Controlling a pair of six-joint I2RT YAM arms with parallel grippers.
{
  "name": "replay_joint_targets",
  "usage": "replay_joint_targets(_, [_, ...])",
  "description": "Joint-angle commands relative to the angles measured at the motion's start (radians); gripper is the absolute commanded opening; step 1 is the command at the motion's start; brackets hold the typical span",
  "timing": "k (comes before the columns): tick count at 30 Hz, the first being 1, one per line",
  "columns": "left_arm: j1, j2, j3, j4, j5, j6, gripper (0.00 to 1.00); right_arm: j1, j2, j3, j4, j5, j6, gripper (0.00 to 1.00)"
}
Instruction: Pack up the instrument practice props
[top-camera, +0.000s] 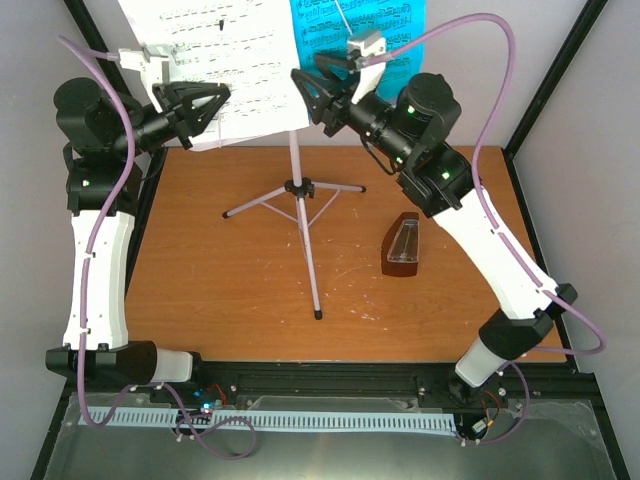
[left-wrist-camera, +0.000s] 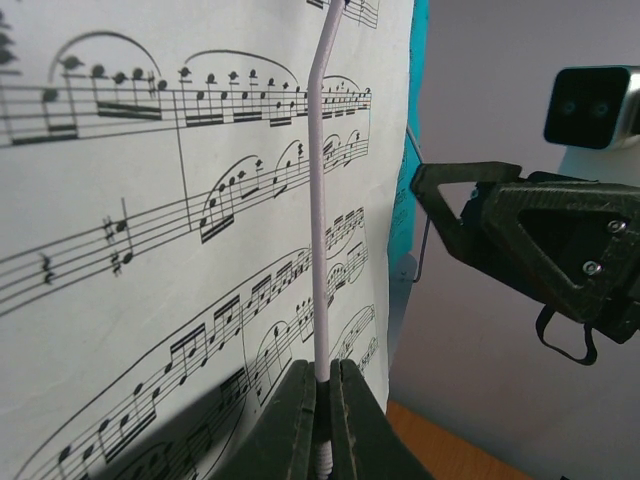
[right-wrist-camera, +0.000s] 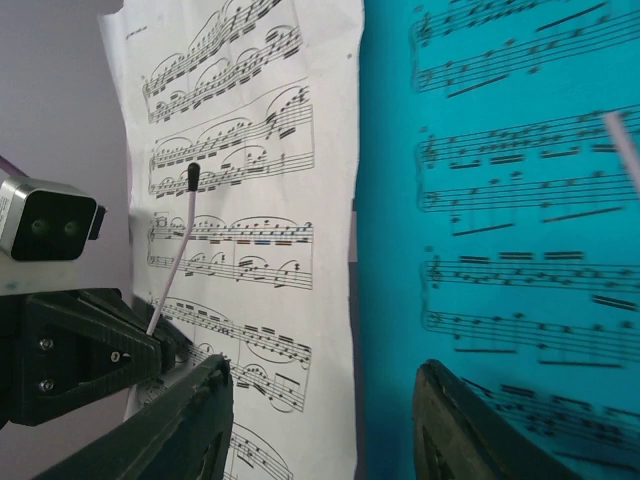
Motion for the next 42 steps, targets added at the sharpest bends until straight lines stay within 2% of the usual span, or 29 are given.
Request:
replay_joint_targets(1, [-0.003, -0.013, -0.015, -0.052, 0.043, 0.002, 0.00, -0.005, 0.063, 0.084, -0.122, -0.044, 0.032, 0.55])
replay_joint_targets(5, [-0.003, -0.012, -0.013, -0.051, 0.046, 0.000, 0.00, -0.006, 0.085, 0.094, -0.123, -0.065, 0.035, 0.56])
replay_joint_targets(9, [-0.003, -0.010, -0.013, -0.048, 0.049, -0.003, 0.00, -0.006, 0.121, 0.170, -0.145, -0.097, 0.035, 0.55])
replay_joint_targets(13, [-0.003, -0.007, -0.013, -0.045, 0.049, -0.005, 0.00, -0.007, 0.155, 0.202, -0.142, -0.119, 0.040, 0.47])
replay_joint_targets(15, [-0.003, -0.007, -0.013, -0.045, 0.051, -0.007, 0.00, -0.006, 0.167, 0.214, -0.139, -0.121, 0.040, 0.37])
replay_joint_targets(18, [-0.003, -0.007, -0.013, -0.045, 0.049, -0.006, 0.00, -0.006, 0.170, 0.215, -0.129, -0.130, 0.038, 0.07])
replay_joint_targets(20, [-0.003, -0.008, -0.014, -0.048, 0.045, -0.003, 0.00, -0.006, 0.158, 0.201, -0.120, -0.126, 0.035, 0.03])
replay_joint_targets(22, [-0.003, -0.010, -0.016, -0.049, 0.042, -0.002, 0.00, -0.006, 0.126, 0.160, -0.093, -0.114, 0.030, 0.03])
replay_joint_targets(25, [-0.003, -0.012, -0.017, -0.049, 0.034, -0.003, 0.00, -0.006, 0.036, 0.007, -0.002, -0.055, 0.024, 0.03])
replay_joint_targets(29, [-0.003, -0.011, -0.010, -0.047, 0.020, -0.005, 0.02, -0.006, -0.134, -0.217, 0.118, 0.141, 0.010, 0.03])
replay_joint_targets(31, [-0.003, -0.010, -0.012, -0.046, 0.014, -0.008, 0.05, -0.006, -0.234, -0.340, 0.177, 0.231, -0.014, 0.03])
replay_joint_targets(35, [-0.003, -0.003, -0.011, -0.036, 0.013, -0.032, 0.20, -0.006, -0.434, -0.529, 0.234, 0.322, -0.052, 0.03])
replay_joint_targets(37, [-0.003, -0.005, -0.014, -0.028, 0.011, -0.042, 0.32, -0.006, -0.504, -0.586, 0.220, 0.340, -0.064, 0.03])
replay_joint_targets(42, [-0.003, -0.025, -0.043, -0.003, 0.032, -0.052, 0.53, -0.006, -0.662, -0.711, 0.180, 0.303, -0.050, 0.03])
